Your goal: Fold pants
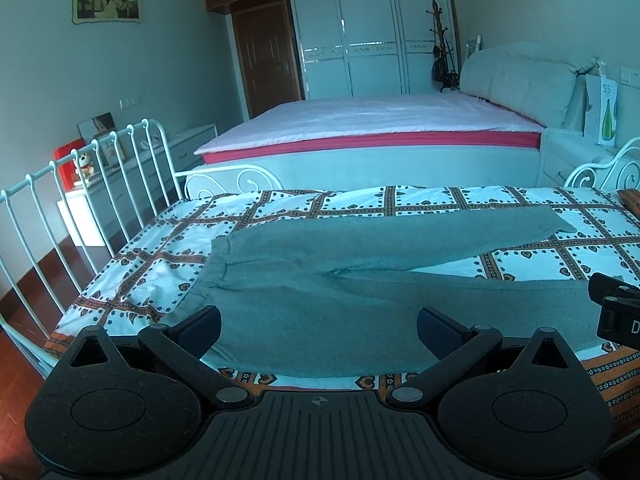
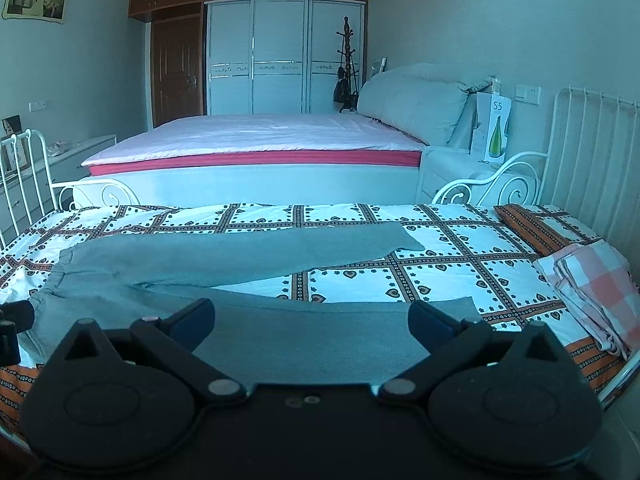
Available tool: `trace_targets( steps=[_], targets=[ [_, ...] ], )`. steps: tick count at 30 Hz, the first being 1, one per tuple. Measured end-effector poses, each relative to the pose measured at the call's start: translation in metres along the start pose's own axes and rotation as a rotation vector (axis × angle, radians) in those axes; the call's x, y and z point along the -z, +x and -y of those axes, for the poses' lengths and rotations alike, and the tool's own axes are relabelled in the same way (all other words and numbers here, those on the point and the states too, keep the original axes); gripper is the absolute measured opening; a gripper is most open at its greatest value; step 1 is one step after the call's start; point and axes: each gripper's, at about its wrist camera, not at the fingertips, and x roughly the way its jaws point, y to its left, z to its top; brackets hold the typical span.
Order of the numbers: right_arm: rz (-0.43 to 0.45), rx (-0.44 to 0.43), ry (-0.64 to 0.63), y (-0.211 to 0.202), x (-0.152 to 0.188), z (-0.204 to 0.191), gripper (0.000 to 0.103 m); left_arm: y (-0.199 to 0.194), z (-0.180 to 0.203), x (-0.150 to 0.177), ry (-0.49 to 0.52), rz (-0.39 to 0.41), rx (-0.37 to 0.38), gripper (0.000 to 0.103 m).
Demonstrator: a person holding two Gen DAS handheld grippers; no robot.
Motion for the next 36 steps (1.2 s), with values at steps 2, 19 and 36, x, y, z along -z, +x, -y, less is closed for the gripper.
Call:
trace_targets(
  steps=[2, 19, 36],
  targets=[
    [0.001, -0.002, 0.001, 0.000, 0.000, 0.000, 0.097, 0.000, -0.001, 0.000, -0.002, -0.002, 0.001, 0.103],
    [-0.004, -0.008, -0.002, 0.003, 0.003, -0.004, 0.097, 0.002, -0.002, 0.002, -0.007, -0.012, 0.001, 0.103],
    [-0.015, -0.046, -0.037, 0.015, 0.003, -0.014, 0.097, 0.032, -0.004, 0.003, 0.017, -0.065, -0.025, 0.103]
  ],
)
